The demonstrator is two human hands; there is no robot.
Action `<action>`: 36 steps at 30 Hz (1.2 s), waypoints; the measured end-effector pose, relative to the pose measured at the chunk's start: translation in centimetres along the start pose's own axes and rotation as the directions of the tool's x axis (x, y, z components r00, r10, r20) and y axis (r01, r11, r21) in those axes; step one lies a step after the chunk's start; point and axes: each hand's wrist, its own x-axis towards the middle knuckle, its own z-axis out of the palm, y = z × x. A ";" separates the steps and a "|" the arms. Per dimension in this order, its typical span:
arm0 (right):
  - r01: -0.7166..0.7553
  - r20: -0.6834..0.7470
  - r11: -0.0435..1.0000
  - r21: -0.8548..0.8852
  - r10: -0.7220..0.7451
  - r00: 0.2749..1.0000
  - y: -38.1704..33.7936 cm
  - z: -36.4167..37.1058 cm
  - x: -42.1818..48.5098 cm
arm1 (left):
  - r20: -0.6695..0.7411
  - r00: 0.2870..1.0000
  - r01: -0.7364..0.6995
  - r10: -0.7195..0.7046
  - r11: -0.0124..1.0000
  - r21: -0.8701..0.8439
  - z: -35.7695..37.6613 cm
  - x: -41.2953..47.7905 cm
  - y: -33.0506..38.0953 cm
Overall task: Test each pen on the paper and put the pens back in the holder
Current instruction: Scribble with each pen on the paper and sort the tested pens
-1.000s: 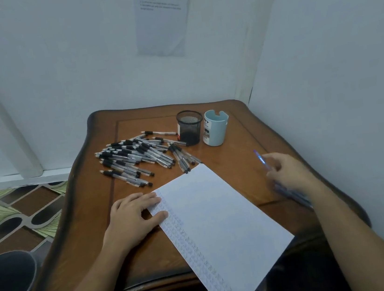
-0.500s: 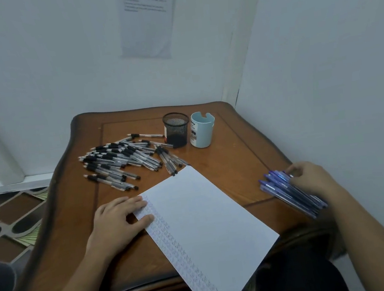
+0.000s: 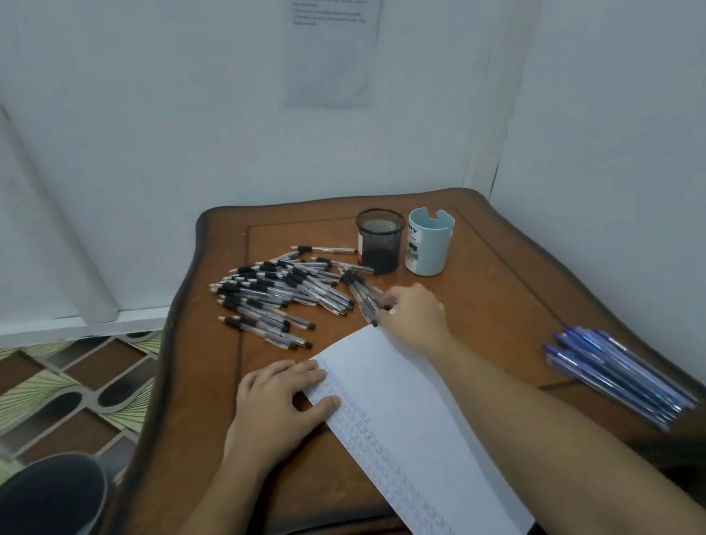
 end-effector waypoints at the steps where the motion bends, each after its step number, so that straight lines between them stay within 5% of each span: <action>1: -0.010 -0.041 0.994 -0.105 0.006 0.999 -0.6 0.6 0.3 | -0.003 1.000 -0.003 0.003 1.000 -0.009 0.0 0.0 0.0; 8: -0.166 -0.116 0.984 -0.057 0.159 0.980 -0.9 1.7 1.6 | 0.007 1.000 0.006 -0.006 1.000 -0.004 0.1 0.0 -0.3; 14: -0.162 -0.191 0.903 0.397 0.254 0.948 0.5 -2.0 1.2 | 0.001 1.000 0.015 -0.015 1.000 -0.014 -0.1 -0.1 0.0; 18: -0.155 -0.003 0.394 0.906 0.372 0.928 0.5 -5.4 -0.6 | -0.010 1.000 0.016 -0.017 1.000 -0.024 -0.1 -0.1 0.1; 20: -0.124 0.082 0.123 0.985 0.305 0.949 0.5 -6.1 -1.6 | -0.002 1.000 0.020 -0.020 1.000 -0.018 -0.2 -0.1 0.2; 22: -0.112 0.105 0.017 0.994 0.249 0.963 0.5 -6.1 -2.5 | 0.010 1.000 0.030 -0.029 1.000 -0.008 -0.3 -0.1 0.4; 28: -0.114 0.092 0.253 0.961 0.100 0.991 -0.7 -4.8 -5.3 | -0.004 1.000 0.022 -0.022 0.999 -0.023 -0.3 -0.2 0.4; 31: -0.087 0.071 0.259 0.962 0.067 0.995 -0.8 -4.3 -5.9 | 0.014 1.000 0.027 -0.027 1.000 -0.007 -0.4 -0.2 0.4; 36: -0.247 0.242 0.165 0.955 0.050 0.969 0.0 -2.6 -7.0 | 0.005 1.000 0.028 -0.028 1.000 -0.008 -0.3 -0.2 0.3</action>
